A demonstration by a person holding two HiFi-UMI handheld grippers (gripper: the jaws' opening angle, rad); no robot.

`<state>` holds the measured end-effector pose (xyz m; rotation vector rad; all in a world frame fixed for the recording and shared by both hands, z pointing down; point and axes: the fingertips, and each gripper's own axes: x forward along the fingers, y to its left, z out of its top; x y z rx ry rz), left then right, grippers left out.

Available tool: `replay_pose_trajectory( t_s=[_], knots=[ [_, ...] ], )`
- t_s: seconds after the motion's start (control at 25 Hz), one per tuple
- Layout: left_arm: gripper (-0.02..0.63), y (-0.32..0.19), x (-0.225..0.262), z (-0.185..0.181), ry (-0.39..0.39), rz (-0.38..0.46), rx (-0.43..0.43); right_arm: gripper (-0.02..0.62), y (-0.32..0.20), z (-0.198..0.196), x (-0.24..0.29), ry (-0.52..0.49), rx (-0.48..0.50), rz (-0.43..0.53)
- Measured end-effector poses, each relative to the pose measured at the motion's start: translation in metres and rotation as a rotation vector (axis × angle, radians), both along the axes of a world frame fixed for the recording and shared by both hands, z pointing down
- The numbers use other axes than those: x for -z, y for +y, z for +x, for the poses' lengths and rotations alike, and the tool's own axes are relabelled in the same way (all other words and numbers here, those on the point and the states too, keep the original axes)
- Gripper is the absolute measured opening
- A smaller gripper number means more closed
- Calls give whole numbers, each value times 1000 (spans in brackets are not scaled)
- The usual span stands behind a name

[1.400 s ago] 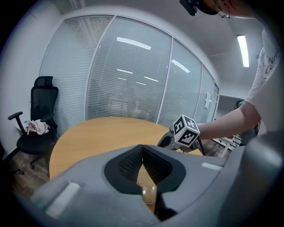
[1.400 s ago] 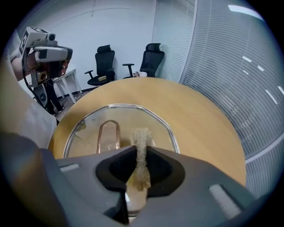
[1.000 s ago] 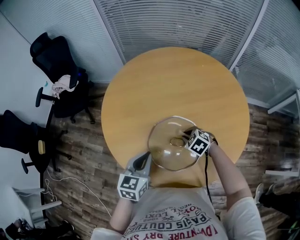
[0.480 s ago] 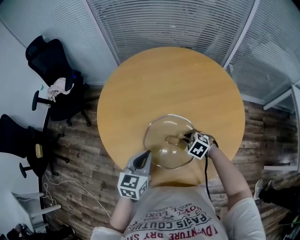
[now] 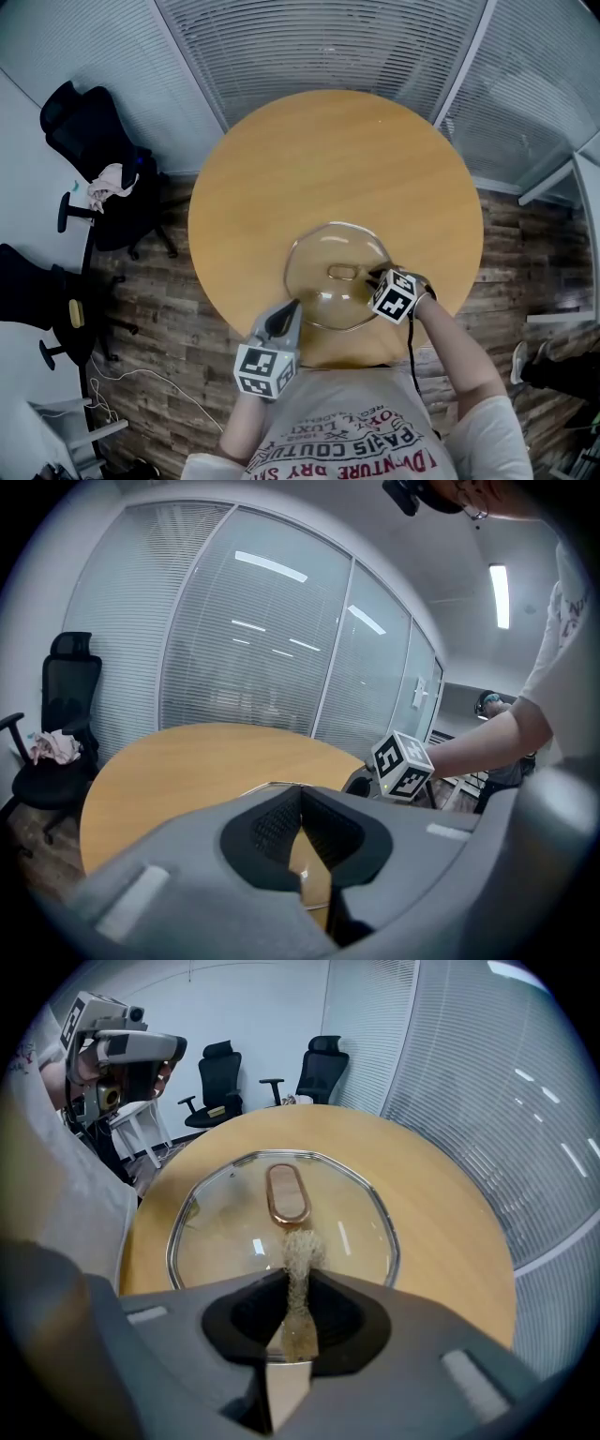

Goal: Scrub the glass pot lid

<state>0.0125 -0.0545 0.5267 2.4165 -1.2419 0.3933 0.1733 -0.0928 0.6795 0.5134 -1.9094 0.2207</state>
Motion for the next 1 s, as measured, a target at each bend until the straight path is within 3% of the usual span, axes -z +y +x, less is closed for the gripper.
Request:
replay_pose_trajectory(
  t_s=[0.52,0.72,1.0],
  knots=[
    [8,-3,6,-23,20,-32,-127,64,31,-27,0,72,-160,-15],
    [7,-10,6,-32,33,-34,-165,64,32,-38,2,49,-280,-11],
    [8,-5,4,-41,47,-30,-221,64,38,-70,3,25,-339,-23]
  ],
)
